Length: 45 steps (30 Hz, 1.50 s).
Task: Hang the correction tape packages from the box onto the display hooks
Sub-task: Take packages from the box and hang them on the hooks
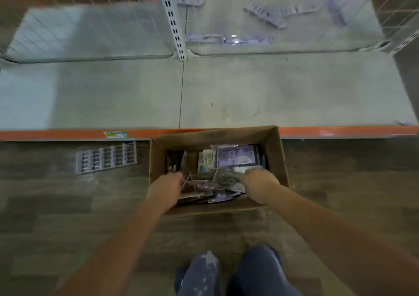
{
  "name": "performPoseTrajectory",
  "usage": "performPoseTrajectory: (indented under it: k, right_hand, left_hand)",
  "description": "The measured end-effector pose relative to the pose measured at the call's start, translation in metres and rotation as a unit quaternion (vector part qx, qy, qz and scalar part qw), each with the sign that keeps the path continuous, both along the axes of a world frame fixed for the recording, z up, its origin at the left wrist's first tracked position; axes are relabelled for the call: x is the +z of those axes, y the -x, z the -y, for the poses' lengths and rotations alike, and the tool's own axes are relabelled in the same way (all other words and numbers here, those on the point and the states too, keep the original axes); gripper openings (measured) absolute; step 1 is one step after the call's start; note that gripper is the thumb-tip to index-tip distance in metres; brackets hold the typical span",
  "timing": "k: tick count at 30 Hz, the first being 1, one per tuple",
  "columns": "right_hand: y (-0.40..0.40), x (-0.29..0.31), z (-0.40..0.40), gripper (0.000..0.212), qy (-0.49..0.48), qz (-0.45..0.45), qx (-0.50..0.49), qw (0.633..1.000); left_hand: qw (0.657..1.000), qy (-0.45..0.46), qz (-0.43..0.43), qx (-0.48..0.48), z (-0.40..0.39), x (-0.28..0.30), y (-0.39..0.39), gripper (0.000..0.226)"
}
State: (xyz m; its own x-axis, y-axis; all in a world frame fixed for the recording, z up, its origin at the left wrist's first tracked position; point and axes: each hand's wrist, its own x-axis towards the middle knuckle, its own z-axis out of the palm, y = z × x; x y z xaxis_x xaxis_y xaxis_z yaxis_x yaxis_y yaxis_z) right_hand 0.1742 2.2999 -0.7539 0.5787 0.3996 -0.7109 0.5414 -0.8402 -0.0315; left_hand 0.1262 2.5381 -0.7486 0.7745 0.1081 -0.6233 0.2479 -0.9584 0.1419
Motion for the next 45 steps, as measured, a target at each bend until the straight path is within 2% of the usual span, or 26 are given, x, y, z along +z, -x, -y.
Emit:
performPoseTrajectory:
  k: [6,9,12,15,17,19,21,23,27,31,34,39,43,45]
  right_hand:
    - [-0.024,-0.118,-0.005,0.041,-0.02,0.005,-0.032,0.999]
    - [-0.037,-0.159,-0.005,0.052,-0.03,0.012,-0.041,0.999]
    - [-0.044,-0.189,-0.004,0.044,-0.036,-0.011,-0.024,0.999]
    - [-0.051,-0.206,-0.004,0.04,-0.056,-0.018,-0.016,0.998]
    - [-0.052,-0.211,-0.003,0.046,-0.072,-0.026,-0.036,0.996]
    - [-0.052,-0.21,-0.003,0.046,-0.085,-0.034,-0.057,0.994]
    - [-0.051,-0.209,-0.003,0.037,-0.09,-0.04,-0.065,0.993]
    - [-0.05,-0.209,-0.004,0.034,-0.084,-0.048,-0.069,0.993]
    - [-0.048,-0.211,-0.004,0.05,-0.068,-0.051,-0.055,0.995]
    - [-0.048,-0.205,-0.003,0.049,-0.092,-0.065,-0.08,0.99]
    - [-0.051,-0.199,0.002,0.04,-0.127,-0.088,-0.119,0.981]
    - [-0.062,-0.182,0.008,0.04,-0.141,-0.128,-0.151,0.97]
    - [-0.072,-0.162,0.007,0.042,-0.127,-0.144,-0.183,0.964]
    - [-0.076,-0.153,0.008,0.033,-0.124,-0.168,-0.229,0.951]
  left_hand:
    - [0.997,-0.016,0.039,-0.071,-0.02,-0.095,-0.053,0.035]
    - [0.992,-0.007,-0.034,-0.125,-0.027,-0.128,-0.07,0.042]
    - [0.98,-0.005,-0.113,-0.166,-0.028,-0.144,-0.078,0.047]
    - [0.977,0.005,-0.135,-0.163,-0.024,-0.149,-0.081,0.05]
    - [0.985,0.024,-0.119,-0.121,-0.021,-0.148,-0.081,0.046]
    - [0.992,0.08,-0.094,-0.021,-0.02,-0.149,-0.082,0.036]
    - [0.982,0.134,-0.097,0.09,-0.018,-0.149,-0.078,0.032]
    - [0.971,0.145,-0.134,0.136,-0.017,-0.151,-0.074,0.031]
    - [0.969,0.094,-0.206,0.102,-0.016,-0.154,-0.073,0.034]
    - [0.971,-0.028,-0.238,-0.024,-0.007,-0.143,-0.068,0.035]
    - [0.97,-0.05,-0.232,-0.058,-0.01,-0.141,-0.061,0.029]
    - [0.986,0.001,-0.167,-0.015,-0.036,-0.13,-0.063,0.019]
    - [0.987,0.113,-0.086,0.078,-0.043,-0.117,-0.066,0.018]
    - [0.972,0.191,-0.043,0.127,-0.04,-0.11,-0.069,0.013]
